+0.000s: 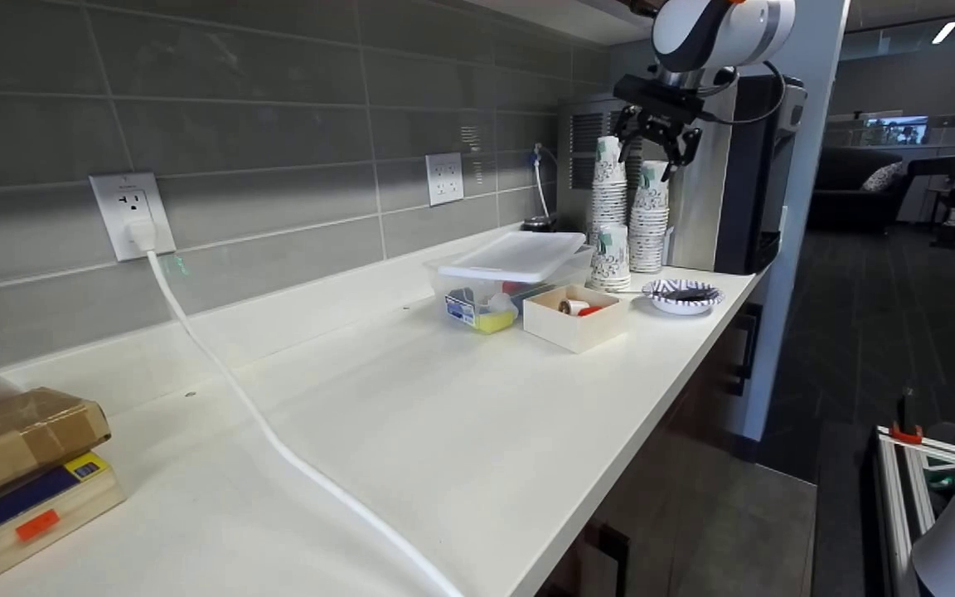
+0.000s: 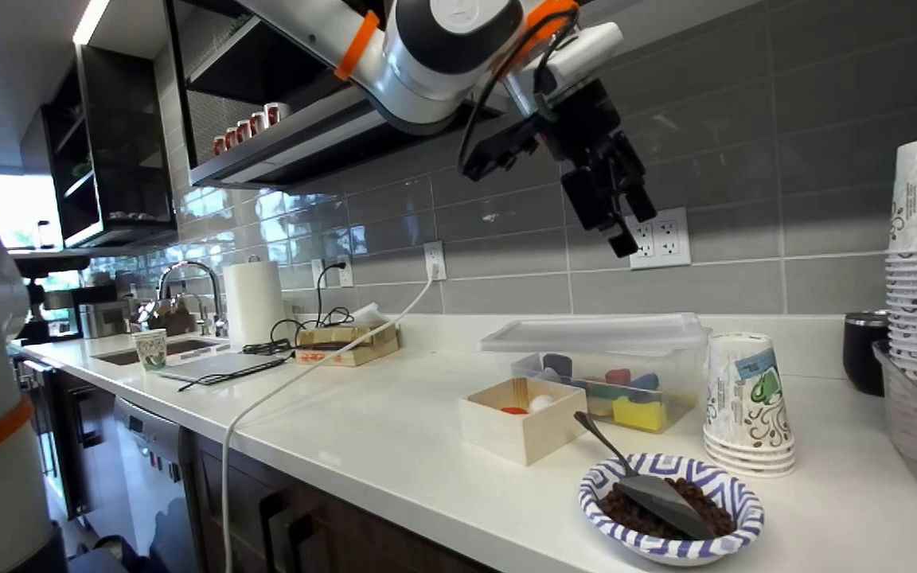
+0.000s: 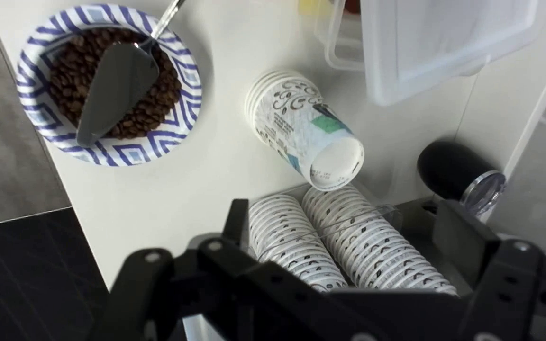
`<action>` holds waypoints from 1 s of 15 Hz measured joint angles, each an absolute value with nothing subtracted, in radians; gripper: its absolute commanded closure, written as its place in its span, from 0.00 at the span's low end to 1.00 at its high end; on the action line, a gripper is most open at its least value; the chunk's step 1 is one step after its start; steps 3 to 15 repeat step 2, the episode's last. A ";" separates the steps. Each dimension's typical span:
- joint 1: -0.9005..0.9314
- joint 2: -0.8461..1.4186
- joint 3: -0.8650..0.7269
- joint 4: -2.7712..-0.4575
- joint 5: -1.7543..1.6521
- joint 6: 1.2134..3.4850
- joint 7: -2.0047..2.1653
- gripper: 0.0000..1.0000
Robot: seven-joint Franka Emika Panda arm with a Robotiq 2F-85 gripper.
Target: Pick up the cups from the stacked cups and put them on the table
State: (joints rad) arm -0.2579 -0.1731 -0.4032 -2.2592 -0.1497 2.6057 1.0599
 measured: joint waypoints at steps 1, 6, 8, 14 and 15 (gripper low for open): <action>-0.275 -0.213 -0.376 -2.282 -0.149 2.584 1.059 0.00; -0.290 -0.247 -0.351 -2.302 -0.148 2.564 1.059 0.00; -0.290 -0.247 -0.351 -2.302 -0.148 2.564 1.059 0.00; -0.290 -0.247 -0.351 -2.302 -0.148 2.564 1.059 0.00; -0.290 -0.247 -0.351 -2.302 -0.148 2.564 1.059 0.00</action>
